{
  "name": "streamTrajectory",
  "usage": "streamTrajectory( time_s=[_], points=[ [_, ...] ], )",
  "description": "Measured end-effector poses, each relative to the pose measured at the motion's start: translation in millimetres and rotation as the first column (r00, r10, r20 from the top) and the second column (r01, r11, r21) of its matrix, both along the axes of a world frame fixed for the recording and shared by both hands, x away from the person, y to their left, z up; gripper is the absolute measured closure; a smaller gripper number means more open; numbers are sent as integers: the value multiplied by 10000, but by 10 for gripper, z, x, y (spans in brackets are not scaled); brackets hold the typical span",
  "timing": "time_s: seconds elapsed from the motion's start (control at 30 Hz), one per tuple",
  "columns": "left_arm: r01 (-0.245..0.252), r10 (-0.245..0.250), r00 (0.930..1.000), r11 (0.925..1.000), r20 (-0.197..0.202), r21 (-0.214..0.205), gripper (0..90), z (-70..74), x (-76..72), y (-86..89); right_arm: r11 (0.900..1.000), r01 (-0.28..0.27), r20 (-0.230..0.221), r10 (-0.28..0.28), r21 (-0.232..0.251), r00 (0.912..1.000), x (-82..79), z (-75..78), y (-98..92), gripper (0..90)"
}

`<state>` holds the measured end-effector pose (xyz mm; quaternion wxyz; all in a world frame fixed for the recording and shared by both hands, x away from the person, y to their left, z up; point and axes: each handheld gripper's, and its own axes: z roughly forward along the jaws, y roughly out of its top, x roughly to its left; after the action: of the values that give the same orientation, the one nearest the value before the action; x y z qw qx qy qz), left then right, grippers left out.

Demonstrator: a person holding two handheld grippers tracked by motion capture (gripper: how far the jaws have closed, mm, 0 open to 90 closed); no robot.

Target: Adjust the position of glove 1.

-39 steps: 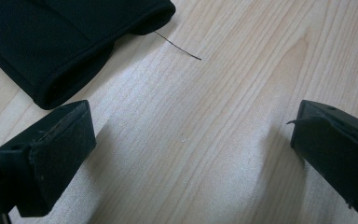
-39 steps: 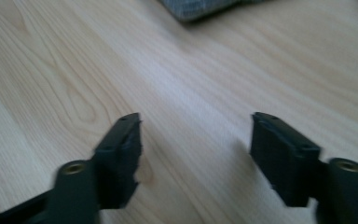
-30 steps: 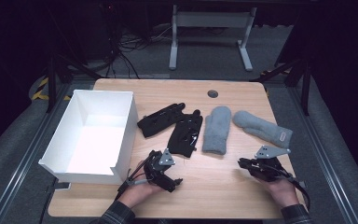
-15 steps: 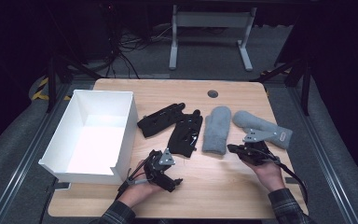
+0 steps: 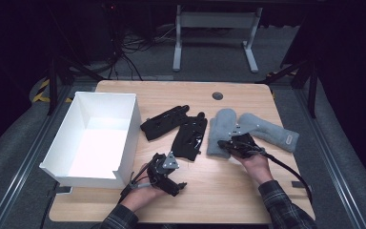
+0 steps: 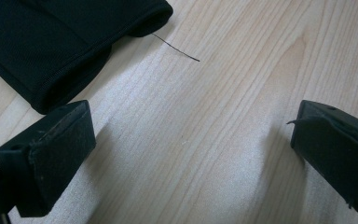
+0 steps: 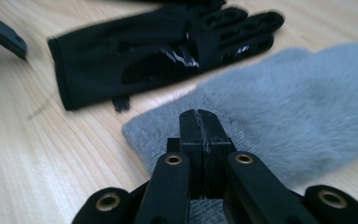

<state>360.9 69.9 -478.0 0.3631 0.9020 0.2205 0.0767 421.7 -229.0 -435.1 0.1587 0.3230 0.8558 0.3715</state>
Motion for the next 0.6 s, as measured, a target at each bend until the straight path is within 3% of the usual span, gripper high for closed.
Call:
streamTrajectory(
  time_s=[0.1, 0.6],
  points=[
    [0, 0, 10000, 10000, 2, -1, 2, 0, 0, 0, 9999, -32, -102, 31, -134, 9999, 12, -76, 21, 900],
    [-12, 12, 10000, 10000, 28, 5, 2, 0, 0, 0, 9985, -310, -257, 299, -450, 9992, -131, -58, -39, 900]
  ],
)
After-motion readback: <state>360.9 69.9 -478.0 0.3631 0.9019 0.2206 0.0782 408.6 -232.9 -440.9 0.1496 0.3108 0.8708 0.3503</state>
